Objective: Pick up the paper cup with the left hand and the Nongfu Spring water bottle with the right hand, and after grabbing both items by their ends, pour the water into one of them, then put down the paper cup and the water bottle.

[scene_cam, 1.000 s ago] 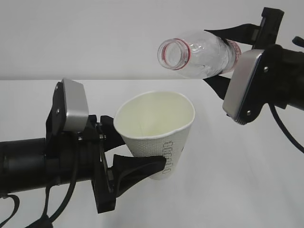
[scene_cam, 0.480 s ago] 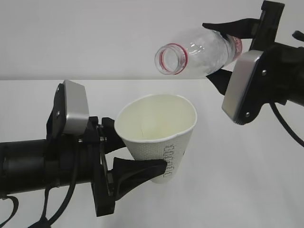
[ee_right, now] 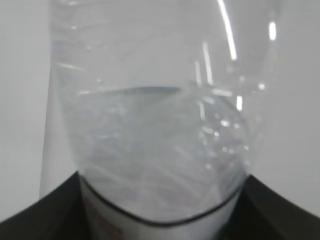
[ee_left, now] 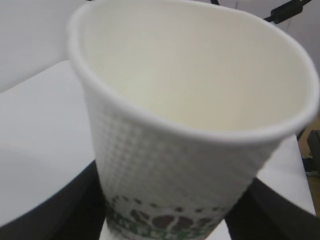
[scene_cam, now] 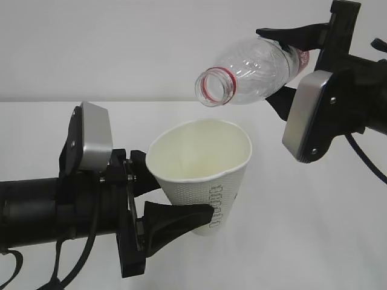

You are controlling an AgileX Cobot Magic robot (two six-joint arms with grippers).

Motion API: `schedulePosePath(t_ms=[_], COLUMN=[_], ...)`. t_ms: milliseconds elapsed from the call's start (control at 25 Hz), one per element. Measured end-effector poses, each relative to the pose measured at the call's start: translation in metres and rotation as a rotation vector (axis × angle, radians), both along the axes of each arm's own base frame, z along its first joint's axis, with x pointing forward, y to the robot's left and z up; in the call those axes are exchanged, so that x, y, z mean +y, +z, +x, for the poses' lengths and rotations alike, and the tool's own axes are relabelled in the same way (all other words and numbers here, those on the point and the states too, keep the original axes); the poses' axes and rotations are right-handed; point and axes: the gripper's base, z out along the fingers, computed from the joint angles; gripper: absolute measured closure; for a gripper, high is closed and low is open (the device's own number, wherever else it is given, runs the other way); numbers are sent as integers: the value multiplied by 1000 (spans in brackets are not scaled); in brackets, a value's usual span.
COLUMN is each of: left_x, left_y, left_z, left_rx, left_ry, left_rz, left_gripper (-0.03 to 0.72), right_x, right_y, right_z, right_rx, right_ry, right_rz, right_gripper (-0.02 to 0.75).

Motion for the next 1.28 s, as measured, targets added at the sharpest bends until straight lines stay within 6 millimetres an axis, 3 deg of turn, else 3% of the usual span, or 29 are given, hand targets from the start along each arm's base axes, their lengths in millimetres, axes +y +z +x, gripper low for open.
schedulePosePath(t_ms=[1280], left_x=[-1], left_y=[-1], left_z=[-2], left_rx=[-7], left_ry=[-28], left_rz=[11], left_gripper=[199], right_x=[0], right_y=[0], right_z=[0], right_rx=[-60], right_ry=[4], right_rz=[-66], right_gripper=[253])
